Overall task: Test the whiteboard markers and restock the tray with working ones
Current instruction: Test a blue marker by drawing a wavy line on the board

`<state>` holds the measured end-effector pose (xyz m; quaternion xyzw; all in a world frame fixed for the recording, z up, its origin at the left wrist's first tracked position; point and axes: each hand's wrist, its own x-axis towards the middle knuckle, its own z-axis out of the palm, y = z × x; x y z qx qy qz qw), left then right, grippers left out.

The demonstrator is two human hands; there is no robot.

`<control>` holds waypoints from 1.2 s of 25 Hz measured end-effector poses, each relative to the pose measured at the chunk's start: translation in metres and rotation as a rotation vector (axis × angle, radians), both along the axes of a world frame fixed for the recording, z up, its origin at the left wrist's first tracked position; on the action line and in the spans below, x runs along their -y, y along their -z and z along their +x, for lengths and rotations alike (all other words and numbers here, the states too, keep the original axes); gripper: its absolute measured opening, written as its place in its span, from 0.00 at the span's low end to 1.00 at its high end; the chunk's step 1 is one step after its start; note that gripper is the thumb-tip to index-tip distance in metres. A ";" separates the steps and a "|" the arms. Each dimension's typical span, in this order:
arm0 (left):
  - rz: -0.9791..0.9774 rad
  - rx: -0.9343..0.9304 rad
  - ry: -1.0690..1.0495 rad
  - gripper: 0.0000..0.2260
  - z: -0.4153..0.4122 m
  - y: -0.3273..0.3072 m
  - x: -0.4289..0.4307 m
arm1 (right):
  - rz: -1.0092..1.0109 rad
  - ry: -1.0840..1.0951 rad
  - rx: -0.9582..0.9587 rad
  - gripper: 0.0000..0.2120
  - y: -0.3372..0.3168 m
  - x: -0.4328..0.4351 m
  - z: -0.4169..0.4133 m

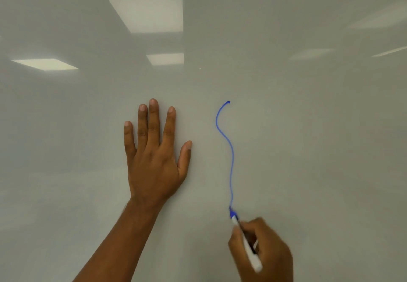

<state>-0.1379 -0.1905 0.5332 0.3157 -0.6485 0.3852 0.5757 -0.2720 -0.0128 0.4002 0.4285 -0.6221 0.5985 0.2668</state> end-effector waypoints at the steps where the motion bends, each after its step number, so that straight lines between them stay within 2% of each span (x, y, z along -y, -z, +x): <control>1: -0.001 -0.002 -0.006 0.34 0.001 -0.001 0.001 | 0.077 -0.017 0.012 0.13 0.008 0.002 0.008; 3: 0.004 0.002 -0.010 0.34 0.001 -0.002 0.002 | 0.121 -0.048 0.046 0.14 0.014 0.004 0.012; 8: -0.002 0.002 -0.005 0.34 0.000 0.001 0.003 | -0.272 -0.332 0.171 0.06 -0.032 -0.012 -0.014; 13: -0.001 0.000 0.003 0.34 -0.001 0.000 0.001 | -0.453 -0.281 0.051 0.05 -0.126 -0.012 -0.041; 19: 0.003 0.005 0.016 0.34 0.000 0.000 0.001 | -0.402 -0.194 -0.054 0.04 -0.181 0.006 -0.056; 24: -0.004 0.000 0.013 0.34 0.001 0.002 0.003 | -0.309 -0.155 -0.108 0.05 -0.166 0.013 -0.052; 30: -0.007 0.004 0.009 0.33 -0.001 0.002 0.003 | -0.125 -0.004 -0.141 0.04 -0.056 -0.011 -0.059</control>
